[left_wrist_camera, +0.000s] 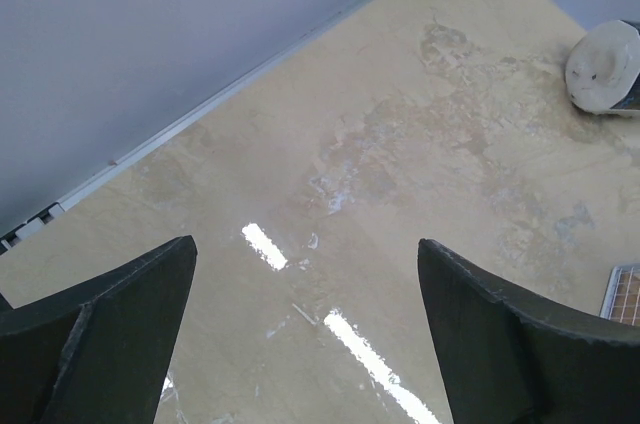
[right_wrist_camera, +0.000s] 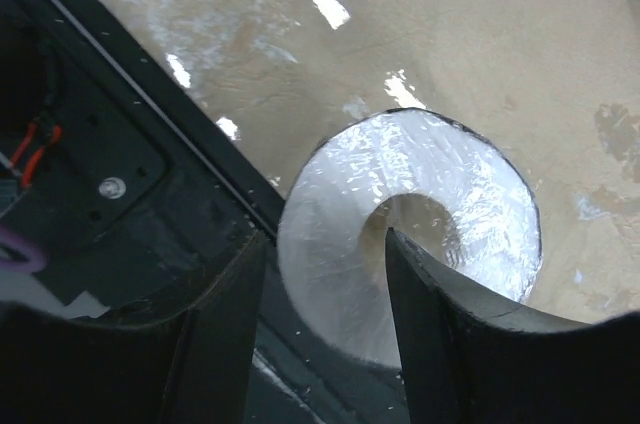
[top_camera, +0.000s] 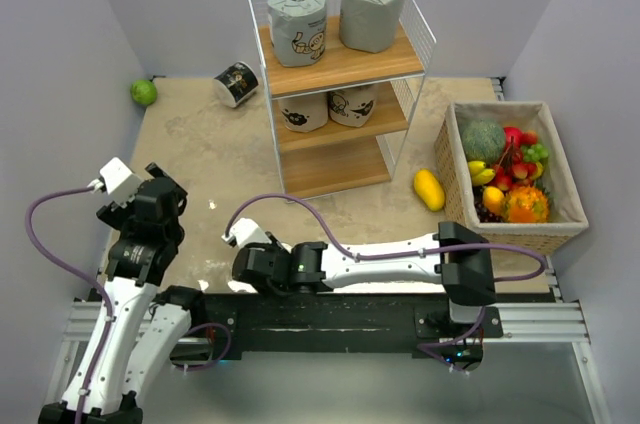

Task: Place and organize the paper towels onto the shelf

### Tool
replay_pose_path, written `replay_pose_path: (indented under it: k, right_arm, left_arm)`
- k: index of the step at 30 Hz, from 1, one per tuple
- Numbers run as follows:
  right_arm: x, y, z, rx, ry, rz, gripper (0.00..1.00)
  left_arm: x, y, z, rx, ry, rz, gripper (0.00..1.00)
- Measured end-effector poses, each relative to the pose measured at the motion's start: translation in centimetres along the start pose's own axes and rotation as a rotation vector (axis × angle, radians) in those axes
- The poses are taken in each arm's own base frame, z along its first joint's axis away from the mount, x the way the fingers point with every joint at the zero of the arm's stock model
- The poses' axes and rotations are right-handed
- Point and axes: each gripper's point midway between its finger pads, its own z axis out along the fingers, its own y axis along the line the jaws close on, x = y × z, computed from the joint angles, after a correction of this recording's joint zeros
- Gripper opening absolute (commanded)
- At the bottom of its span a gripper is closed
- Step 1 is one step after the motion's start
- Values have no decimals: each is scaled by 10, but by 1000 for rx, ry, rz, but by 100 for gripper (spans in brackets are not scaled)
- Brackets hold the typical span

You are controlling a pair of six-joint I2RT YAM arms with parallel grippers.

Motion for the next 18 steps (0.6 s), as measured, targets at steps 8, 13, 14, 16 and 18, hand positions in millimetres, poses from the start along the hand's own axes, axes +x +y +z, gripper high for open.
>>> replay_pose_path:
  k: [8,13,14,16,18]
  right_arm:
    - [13,-7,22,64,45,-46,38]
    - [13,-17,21,106,41,-117,27]
    - [14,-22,19,115,40,-160,26]
    - [19,-39,12,137,40,-249,25]
    - [26,-62,2,158,49,-353,27]
  left_arm:
    - [8,0,5,-25,23,33,97]
    - [11,0,7,-31,32,43,97]
    - [11,0,7,-30,33,42,97]
    - [12,-1,7,-26,36,42,97]
    - [13,-2,7,-21,40,42,97]
